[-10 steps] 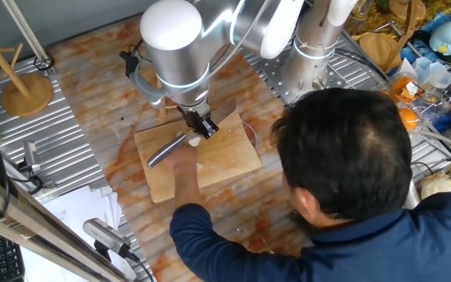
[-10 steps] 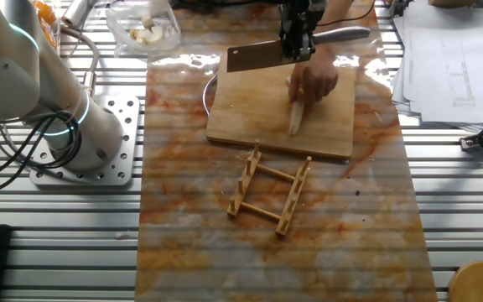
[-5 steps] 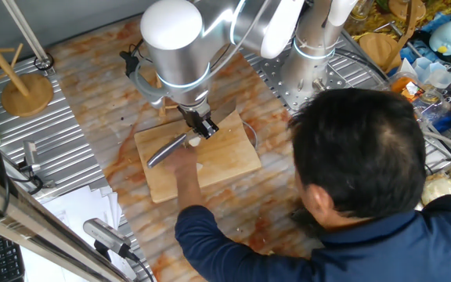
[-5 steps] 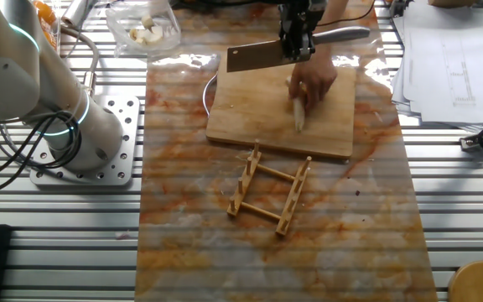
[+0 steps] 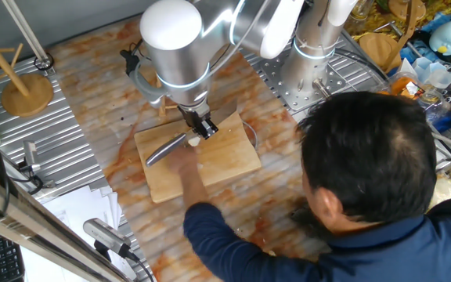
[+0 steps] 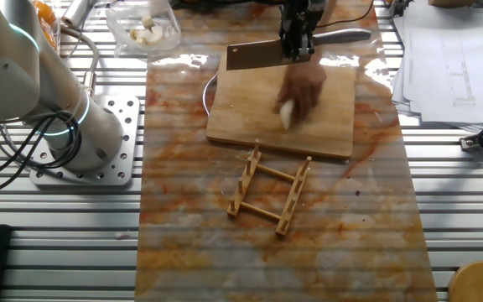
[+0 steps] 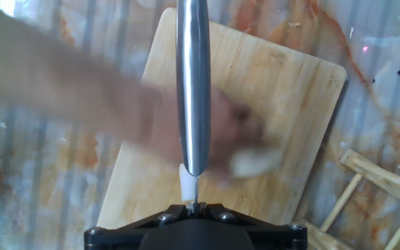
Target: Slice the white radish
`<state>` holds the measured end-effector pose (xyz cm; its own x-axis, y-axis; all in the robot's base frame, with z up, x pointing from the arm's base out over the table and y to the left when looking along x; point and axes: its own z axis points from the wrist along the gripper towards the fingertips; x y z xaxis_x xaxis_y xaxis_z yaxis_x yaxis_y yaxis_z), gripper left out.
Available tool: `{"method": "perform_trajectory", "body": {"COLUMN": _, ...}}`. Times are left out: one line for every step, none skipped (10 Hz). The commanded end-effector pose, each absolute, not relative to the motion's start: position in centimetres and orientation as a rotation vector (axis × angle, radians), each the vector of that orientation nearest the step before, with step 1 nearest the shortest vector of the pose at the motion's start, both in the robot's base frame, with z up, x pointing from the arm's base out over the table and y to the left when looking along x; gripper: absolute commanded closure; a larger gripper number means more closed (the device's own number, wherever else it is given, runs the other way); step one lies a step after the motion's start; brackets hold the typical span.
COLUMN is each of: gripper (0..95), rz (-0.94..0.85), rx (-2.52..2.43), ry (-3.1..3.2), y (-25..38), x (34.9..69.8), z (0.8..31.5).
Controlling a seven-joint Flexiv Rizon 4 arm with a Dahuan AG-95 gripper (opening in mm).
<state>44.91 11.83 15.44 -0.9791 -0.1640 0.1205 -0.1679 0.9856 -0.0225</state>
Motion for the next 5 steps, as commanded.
{"method": "perform_trajectory", "body": {"gripper": 95.0, "rz": 0.049, "rx": 0.247, "ry": -3.012, "y": 11.85, "x": 44.92, "z": 15.46}}
{"method": "perform_trajectory", "body": {"gripper": 95.0, "rz": 0.049, "rx": 0.239, "ry": -3.013, "y": 11.85, "x": 44.93, "z": 15.42}}
{"method": "perform_trajectory", "body": {"gripper": 95.0, "rz": 0.048, "rx": 0.233, "ry": -3.016, "y": 11.89, "x": 44.96, "z": 15.33}}
{"method": "perform_trajectory", "body": {"gripper": 95.0, "rz": 0.047, "rx": 0.219, "ry": -3.019, "y": 11.92, "x": 44.97, "z": 15.31}}
{"method": "perform_trajectory", "body": {"gripper": 95.0, "rz": 0.044, "rx": 0.214, "ry": -3.025, "y": 11.92, "x": 44.97, "z": 15.31}}
